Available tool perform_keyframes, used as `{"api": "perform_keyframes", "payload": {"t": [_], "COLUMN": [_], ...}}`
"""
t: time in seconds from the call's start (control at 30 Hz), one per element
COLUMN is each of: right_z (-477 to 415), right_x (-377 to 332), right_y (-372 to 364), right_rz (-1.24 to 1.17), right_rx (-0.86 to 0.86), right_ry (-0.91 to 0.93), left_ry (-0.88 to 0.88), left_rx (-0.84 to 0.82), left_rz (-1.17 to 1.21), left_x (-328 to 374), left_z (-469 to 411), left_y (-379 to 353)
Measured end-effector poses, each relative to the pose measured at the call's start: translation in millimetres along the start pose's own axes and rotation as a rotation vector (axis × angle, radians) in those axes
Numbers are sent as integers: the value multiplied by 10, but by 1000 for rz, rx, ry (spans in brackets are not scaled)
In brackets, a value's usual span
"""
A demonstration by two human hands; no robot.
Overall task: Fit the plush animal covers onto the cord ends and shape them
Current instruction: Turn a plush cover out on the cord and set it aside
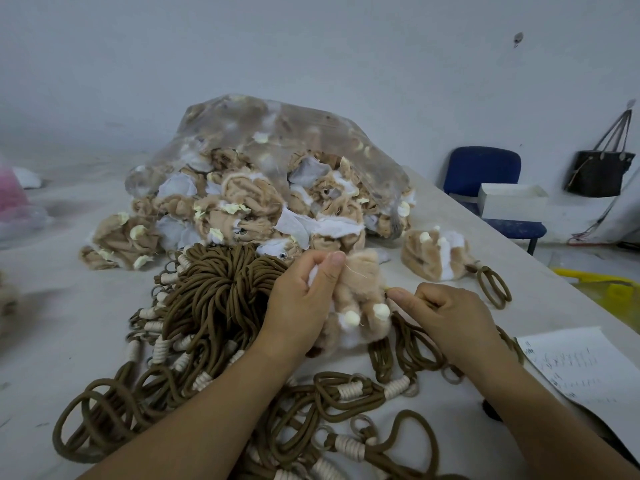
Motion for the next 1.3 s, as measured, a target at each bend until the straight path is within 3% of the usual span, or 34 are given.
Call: {"api": "perform_keyframes", "payload": {"t": [0.17, 0.5, 0.7, 1.3], "right_z": [12, 82, 76, 13], "right_x": [-66, -189, -239, 74], "right_y": [19, -127, -290, -74], "right_rz": [-24, -350, -573, -177], "right_rx": [-8, -69, -116, -1], "right_ry": [40, -25, -95, -83], "left_ry": [26, 22, -17, -40], "left_rx": [-49, -53, -169, -49], "left_rz": [-17, 61, -22, -38], "left_x": [9, 38, 117, 47], "left_z": [9, 22, 89, 21], "left_y": [-34, -120, -324, -108]}}
Point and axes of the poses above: each hand's wrist, its own z-axis away from the middle knuckle, its own y-axis out of the back of the hand, x = y × z, the point moved 6 cm from there along -z, towards the middle knuckle, and after that the axes turned 7 degrees about -x, right-handed, at the moved point
